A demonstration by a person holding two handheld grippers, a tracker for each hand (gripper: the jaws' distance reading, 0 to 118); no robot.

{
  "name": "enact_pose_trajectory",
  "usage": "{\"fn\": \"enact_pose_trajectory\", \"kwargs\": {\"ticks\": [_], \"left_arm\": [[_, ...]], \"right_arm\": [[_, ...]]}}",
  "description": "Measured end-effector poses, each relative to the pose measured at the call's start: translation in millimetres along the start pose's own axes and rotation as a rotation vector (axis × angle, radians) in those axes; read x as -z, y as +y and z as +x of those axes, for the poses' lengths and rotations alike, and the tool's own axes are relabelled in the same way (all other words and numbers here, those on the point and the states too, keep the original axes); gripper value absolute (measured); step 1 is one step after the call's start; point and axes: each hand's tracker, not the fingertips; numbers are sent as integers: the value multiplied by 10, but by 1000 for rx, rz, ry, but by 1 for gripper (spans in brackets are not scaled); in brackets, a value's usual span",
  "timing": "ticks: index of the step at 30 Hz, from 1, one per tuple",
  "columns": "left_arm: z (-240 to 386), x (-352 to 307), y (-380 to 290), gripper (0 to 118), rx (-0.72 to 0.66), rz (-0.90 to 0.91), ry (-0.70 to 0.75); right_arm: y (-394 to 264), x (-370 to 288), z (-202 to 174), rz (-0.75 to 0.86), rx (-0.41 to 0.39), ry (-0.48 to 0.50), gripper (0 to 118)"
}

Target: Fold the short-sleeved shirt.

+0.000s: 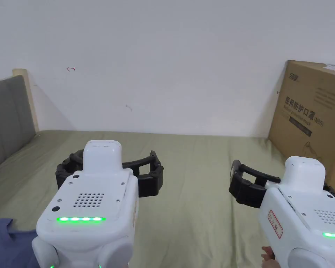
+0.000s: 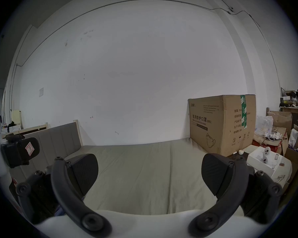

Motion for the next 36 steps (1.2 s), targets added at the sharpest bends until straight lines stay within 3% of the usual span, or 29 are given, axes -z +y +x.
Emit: {"fn": "enact_pose_trajectory", "kwargs": {"ticks": [36], "left_arm": [[42, 23, 33, 118, 17, 1, -8]], "right_arm": [[44, 23, 5, -5, -9, -8, 117]]}}
